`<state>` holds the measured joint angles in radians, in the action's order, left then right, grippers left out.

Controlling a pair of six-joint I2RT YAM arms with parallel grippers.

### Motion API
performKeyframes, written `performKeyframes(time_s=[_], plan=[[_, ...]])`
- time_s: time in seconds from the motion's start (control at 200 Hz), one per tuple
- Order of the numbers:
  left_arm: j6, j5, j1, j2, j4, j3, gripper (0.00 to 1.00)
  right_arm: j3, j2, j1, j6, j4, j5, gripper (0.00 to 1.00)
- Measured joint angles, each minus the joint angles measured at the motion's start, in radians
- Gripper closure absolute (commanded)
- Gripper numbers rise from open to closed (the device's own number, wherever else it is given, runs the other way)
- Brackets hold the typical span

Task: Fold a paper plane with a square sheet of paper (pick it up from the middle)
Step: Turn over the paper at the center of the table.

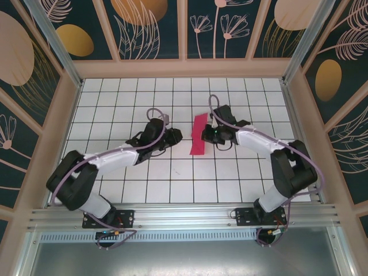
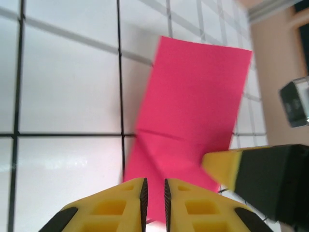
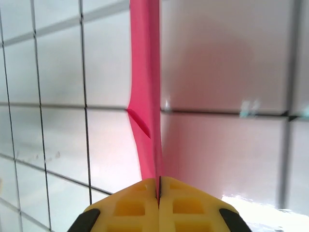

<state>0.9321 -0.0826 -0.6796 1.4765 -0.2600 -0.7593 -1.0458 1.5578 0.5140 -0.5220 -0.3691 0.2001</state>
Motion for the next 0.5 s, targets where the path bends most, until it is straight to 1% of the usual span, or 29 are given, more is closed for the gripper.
performKeyframes(time_s=[0.03, 0.14, 0.21, 0.26, 0.365, 0.42, 0.5], plan=[[-0.007, 0.034, 0.0, -0.047, -0.011, 0.023, 0.74, -0.05, -0.018, 0.005, 0.018, -0.059, -0.071, 1.0], [-0.028, 0.142, 0.0, -0.183, -0.043, 0.119, 0.72, -0.222, -0.046, 0.043, 0.059, -0.265, -0.338, 1.0], [-0.034, 0.214, 0.0, -0.259, -0.043, 0.183, 0.71, -0.31, -0.027, 0.092, 0.069, -0.396, -0.501, 1.0], [-0.033, 0.266, 0.0, -0.312, -0.043, 0.23, 0.71, -0.364, 0.009, 0.13, 0.067, -0.49, -0.594, 1.0], [-0.03, 0.348, 0.0, -0.389, -0.039, 0.284, 0.73, -0.401, 0.097, 0.19, 0.058, -0.606, -0.706, 0.98], [-0.014, 0.406, 0.0, -0.458, -0.045, 0.331, 0.74, -0.466, 0.195, 0.235, 0.025, -0.73, -0.79, 0.97], [0.003, 0.494, 0.0, -0.602, -0.009, 0.395, 0.74, -0.546, 0.358, 0.319, -0.007, -0.78, -0.84, 0.96]])
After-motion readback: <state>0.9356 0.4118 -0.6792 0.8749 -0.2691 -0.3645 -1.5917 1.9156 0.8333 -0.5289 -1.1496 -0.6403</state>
